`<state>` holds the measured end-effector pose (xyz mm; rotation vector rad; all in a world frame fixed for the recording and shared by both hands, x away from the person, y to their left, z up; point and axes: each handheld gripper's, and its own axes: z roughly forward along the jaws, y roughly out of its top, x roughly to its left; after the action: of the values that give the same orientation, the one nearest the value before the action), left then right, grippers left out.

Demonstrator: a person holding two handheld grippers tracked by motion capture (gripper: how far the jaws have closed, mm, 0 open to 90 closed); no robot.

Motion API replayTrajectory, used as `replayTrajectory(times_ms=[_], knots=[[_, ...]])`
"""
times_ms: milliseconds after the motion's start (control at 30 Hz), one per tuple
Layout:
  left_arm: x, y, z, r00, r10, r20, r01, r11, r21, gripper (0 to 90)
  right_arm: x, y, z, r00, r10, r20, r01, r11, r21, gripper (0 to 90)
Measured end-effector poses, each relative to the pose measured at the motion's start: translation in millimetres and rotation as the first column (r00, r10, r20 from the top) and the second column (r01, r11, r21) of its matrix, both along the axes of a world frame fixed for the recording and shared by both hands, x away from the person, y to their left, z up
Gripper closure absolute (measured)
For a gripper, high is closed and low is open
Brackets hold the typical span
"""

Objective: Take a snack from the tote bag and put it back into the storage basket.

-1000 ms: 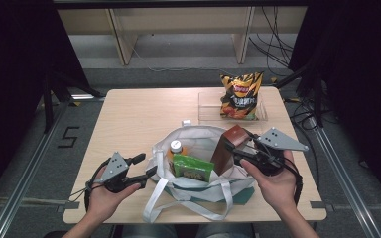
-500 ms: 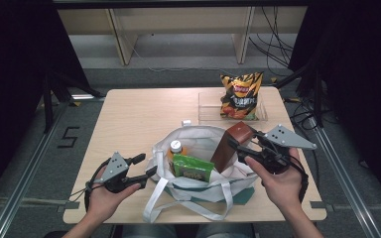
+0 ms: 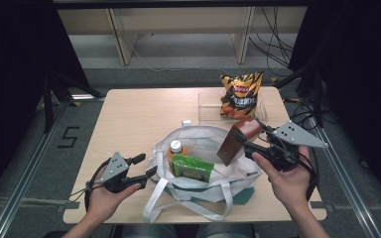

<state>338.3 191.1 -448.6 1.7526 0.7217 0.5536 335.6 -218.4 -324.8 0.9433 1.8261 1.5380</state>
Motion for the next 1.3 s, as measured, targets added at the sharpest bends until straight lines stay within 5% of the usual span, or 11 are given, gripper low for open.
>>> replayTrajectory(times_ms=[1300], knots=[[0.0, -0.5, -0.1, 1.0, -0.001, -0.001, 0.001, 1.0, -0.002, 38.4, -5.6, -22.6, 32.1, 0.9933, -0.075, 0.088, 0.071, 0.9964, 0.045, 38.7]])
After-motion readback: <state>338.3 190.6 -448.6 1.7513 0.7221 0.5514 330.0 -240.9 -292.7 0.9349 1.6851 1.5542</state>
